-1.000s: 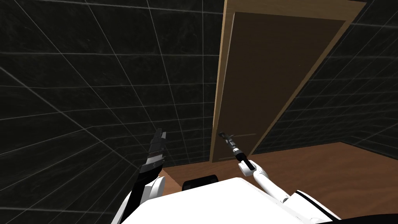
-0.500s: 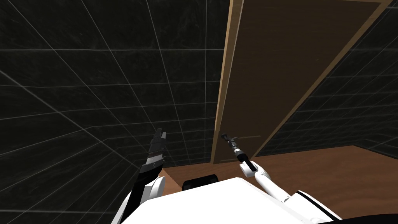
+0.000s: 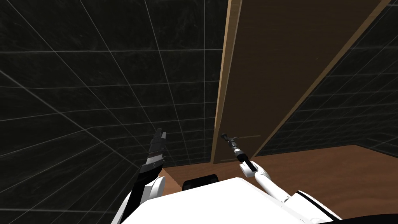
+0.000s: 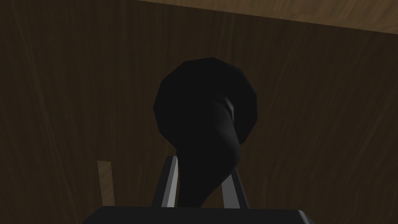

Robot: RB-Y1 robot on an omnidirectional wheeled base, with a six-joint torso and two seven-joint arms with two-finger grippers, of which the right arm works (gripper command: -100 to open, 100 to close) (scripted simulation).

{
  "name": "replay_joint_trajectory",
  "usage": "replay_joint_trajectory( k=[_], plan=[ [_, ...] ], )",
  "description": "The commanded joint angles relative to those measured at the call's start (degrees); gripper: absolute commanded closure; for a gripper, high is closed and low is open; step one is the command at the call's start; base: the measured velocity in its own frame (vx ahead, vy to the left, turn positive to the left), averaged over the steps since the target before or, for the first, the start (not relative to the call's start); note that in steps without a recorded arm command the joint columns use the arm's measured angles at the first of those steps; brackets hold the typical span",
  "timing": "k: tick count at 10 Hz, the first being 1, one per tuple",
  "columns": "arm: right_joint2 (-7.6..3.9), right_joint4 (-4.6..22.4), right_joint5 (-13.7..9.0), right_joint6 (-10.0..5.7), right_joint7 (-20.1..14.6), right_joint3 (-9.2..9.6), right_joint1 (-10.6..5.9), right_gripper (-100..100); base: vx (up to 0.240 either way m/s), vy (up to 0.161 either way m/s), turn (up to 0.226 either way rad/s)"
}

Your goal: Pull the door open

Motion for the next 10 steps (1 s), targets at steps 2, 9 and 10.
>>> replay_joint_trajectory(
  k=[2, 9, 10],
  plan=[
    [-1.29, -0.1, 0.1, -1.7, -1.2, 1.03, 1.16, 100, -0.133, -0.047, 0.137],
    [-4.99, -0.8, 0.5, -6.43, -4.8, 4.32, 4.95, 100, -0.189, -0.074, 0.126],
    [-5.73, -0.6, 0.4, -8.16, -5.5, 4.97, 6.07, 100, -0.121, -0.06, 0.151]
  ],
)
